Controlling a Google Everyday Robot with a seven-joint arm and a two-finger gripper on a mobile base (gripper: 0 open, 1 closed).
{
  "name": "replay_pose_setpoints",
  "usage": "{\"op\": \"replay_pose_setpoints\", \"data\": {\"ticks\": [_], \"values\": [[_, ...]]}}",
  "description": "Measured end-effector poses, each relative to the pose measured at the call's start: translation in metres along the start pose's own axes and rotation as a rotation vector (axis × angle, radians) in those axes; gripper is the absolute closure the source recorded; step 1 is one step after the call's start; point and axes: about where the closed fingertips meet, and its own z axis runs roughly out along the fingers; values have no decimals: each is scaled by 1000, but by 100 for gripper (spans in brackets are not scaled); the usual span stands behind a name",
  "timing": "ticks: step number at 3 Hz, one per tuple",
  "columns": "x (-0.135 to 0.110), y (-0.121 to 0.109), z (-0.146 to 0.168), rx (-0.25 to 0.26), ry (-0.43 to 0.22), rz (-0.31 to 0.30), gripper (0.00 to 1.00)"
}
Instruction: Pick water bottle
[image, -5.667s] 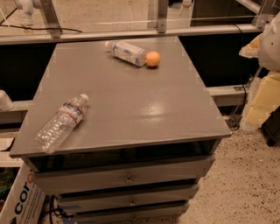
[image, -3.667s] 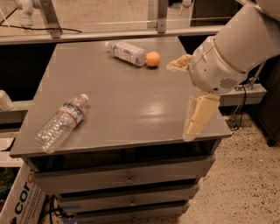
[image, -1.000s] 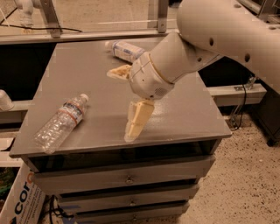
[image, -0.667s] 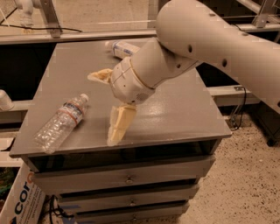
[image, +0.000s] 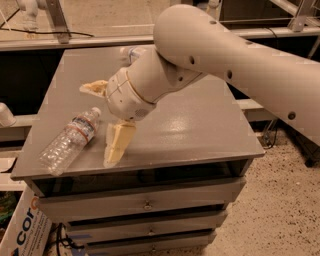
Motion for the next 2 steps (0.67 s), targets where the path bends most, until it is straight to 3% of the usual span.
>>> {"op": "replay_pose_setpoints", "data": {"ticks": [2], "values": [[19, -9, 3, 43, -61, 12, 0]]}}
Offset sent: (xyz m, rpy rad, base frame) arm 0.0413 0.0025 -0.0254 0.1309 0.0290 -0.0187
